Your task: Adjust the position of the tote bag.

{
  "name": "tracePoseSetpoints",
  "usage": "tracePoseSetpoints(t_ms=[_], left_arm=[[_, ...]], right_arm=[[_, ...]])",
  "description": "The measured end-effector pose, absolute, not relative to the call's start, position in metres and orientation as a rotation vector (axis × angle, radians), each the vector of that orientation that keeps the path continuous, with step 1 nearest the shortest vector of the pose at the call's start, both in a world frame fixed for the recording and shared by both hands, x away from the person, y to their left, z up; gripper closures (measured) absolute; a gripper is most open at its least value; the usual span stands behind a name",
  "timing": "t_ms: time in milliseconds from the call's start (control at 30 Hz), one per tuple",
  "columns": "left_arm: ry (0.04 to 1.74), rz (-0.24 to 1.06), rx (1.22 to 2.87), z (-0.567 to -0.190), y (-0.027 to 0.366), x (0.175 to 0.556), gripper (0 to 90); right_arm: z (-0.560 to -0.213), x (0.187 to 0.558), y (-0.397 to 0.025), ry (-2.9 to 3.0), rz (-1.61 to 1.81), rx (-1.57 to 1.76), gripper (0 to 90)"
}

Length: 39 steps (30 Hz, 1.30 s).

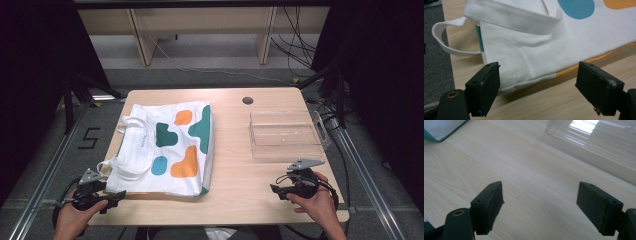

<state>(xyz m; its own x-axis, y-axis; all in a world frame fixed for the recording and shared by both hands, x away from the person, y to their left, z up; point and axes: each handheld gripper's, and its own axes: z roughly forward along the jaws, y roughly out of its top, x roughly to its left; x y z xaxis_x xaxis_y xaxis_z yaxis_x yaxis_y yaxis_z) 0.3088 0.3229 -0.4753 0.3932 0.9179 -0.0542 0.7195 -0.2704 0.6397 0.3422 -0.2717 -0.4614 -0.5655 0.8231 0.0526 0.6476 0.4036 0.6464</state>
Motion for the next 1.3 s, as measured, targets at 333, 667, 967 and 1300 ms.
tracePoseSetpoints(t_ms=[333,667,967,1300], left_arm=[[1.404,0.490,2.055,-0.473,0.326,0.309,18.7],[1.490,0.563,2.031,-0.469,0.336,0.313,18.2],[1.498,0.472,2.051,-0.479,0.333,0.327,33.5],[1.529,0.355,2.110,-0.489,0.339,0.342,39.3]], right_arm=[[-0.462,0.343,-0.270,2.395,0.930,1.260,26.9],[-0.458,0.341,-0.272,2.410,0.889,1.292,28.2],[-0.462,0.344,-0.264,2.397,0.933,1.214,28.3],[-0.460,0.343,-0.256,2.412,0.968,1.208,32.0]])
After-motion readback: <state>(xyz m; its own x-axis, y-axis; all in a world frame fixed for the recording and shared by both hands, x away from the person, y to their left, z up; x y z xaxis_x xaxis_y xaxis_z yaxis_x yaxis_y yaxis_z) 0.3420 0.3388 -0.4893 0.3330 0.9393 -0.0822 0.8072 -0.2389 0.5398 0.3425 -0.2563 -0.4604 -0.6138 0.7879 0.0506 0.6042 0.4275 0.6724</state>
